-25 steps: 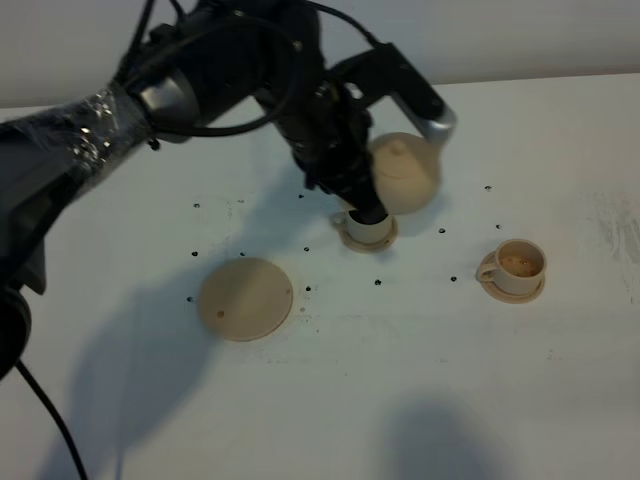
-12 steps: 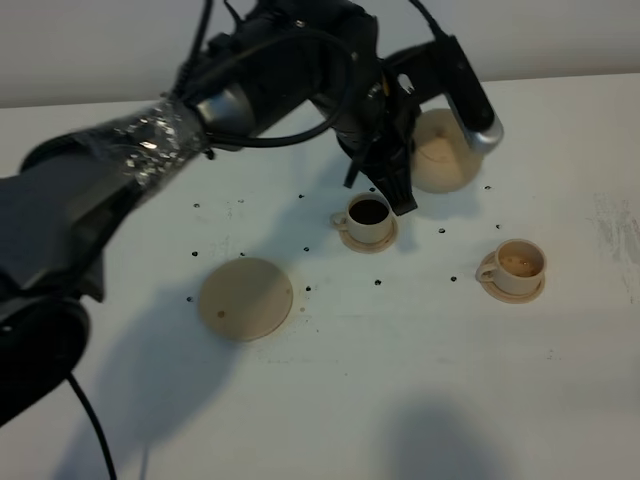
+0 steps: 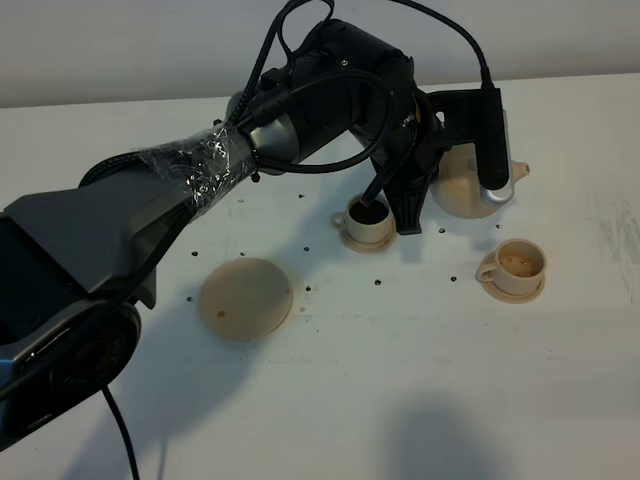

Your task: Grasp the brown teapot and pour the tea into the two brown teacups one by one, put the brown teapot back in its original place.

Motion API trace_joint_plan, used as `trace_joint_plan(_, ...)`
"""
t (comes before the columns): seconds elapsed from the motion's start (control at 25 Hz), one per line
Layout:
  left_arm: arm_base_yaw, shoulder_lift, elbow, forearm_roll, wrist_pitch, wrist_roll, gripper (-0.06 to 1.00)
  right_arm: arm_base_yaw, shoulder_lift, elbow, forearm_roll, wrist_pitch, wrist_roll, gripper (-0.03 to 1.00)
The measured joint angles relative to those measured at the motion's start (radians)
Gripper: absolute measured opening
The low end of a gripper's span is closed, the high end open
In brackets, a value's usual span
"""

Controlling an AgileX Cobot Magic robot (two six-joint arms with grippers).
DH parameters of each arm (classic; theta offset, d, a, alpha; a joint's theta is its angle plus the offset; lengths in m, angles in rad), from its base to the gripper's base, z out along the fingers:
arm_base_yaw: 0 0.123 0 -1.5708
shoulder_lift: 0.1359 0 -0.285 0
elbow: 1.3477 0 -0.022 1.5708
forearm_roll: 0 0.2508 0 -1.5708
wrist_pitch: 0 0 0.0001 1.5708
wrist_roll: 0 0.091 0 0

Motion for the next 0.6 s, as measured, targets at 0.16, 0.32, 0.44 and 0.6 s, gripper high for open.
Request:
trace_joint_plan(0.16,0.000,0.000,-0.002,-0.005,-0.025,0.067,0.09,0.000,0.000,0.000,0.000,0.000,0.000,0.57)
trace_joint_plan(0.32,0.000,0.000,-0.003,-0.015,-0.038,0.152,0.09,0.000,0.000,0.000,0.000,0.000,0.000,0.57)
trace_joint_plan(0.44,0.000,0.000,-0.003,-0.020,-0.042,0.222,0.09,0.000,0.000,0.000,0.000,0.000,0.000,0.57)
trace_joint_plan(0.6,-0.001,0.000,-0.003,-0.020,-0.044,0.331,0.09,0.000,0.000,0.000,0.000,0.000,0.000,0.57)
